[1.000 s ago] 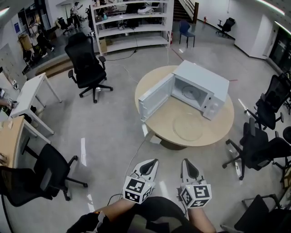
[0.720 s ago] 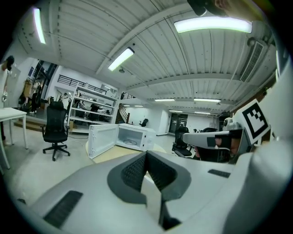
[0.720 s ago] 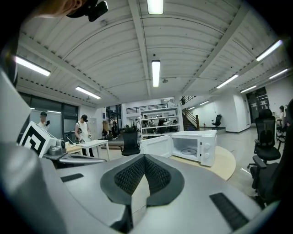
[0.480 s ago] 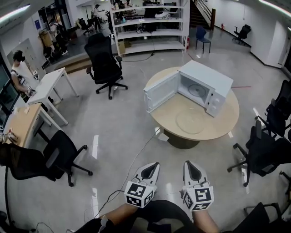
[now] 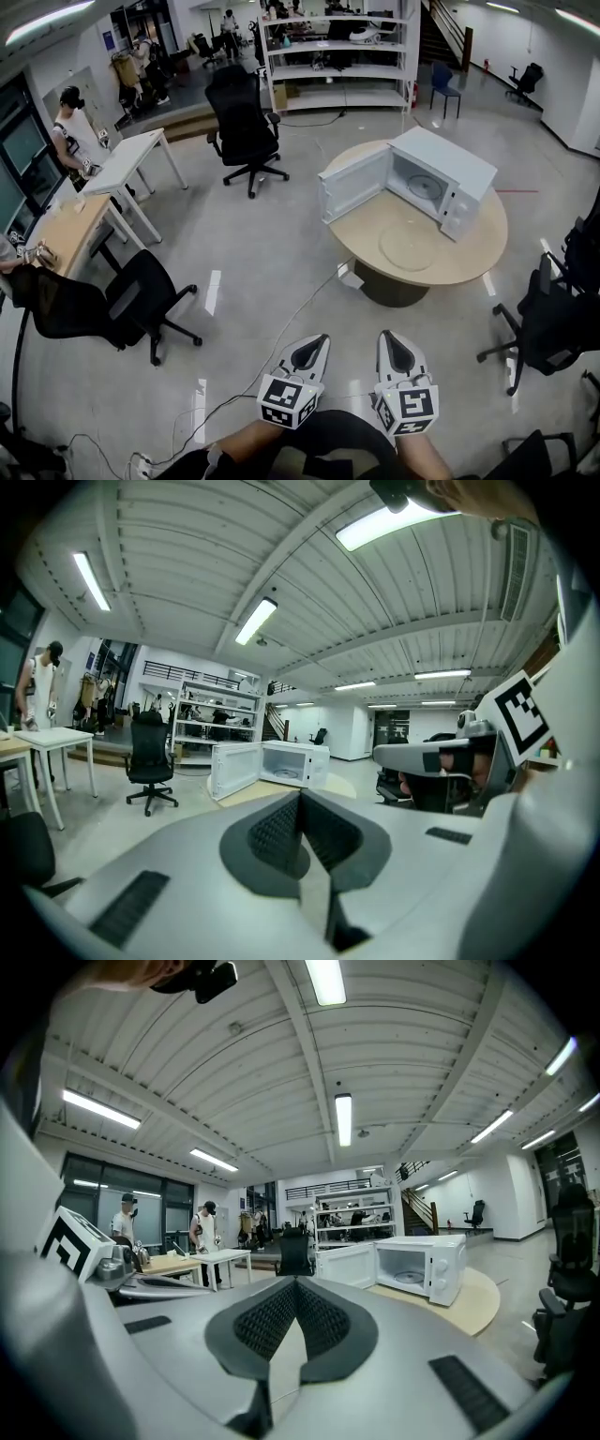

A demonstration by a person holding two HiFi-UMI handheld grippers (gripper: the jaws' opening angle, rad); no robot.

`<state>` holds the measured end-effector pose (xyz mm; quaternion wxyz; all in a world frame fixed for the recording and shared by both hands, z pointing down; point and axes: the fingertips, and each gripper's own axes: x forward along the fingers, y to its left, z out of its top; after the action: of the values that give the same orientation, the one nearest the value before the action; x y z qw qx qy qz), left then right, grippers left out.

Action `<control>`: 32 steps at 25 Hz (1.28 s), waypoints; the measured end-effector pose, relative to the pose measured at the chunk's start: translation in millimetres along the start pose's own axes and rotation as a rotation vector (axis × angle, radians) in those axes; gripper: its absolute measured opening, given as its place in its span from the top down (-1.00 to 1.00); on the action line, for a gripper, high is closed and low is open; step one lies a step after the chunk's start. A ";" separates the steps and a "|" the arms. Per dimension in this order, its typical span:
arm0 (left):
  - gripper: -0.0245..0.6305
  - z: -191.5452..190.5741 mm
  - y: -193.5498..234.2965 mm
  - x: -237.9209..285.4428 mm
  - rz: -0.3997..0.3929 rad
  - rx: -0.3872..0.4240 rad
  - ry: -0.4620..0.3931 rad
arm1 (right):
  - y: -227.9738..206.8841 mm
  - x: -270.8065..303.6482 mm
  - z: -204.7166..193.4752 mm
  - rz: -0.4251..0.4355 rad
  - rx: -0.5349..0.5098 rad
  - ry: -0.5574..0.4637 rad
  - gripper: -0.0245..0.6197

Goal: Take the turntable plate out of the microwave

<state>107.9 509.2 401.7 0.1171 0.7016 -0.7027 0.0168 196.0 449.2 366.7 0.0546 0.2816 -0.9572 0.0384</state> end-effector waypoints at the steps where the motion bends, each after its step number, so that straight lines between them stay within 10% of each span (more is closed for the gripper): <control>1: 0.78 -0.6 -2.4 -3.1 0.003 0.004 -0.003 | 2.0 -3.8 0.0 0.002 -0.007 -0.004 0.87; 32: 0.78 -15.4 -18.9 -20.5 0.054 0.057 0.001 | 7.7 -21.3 -30.1 -0.003 -0.032 0.041 0.88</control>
<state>128.5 531.9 410.1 0.0967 0.6852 -0.7208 0.0402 212.0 470.2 393.5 0.0787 0.2815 -0.9559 0.0288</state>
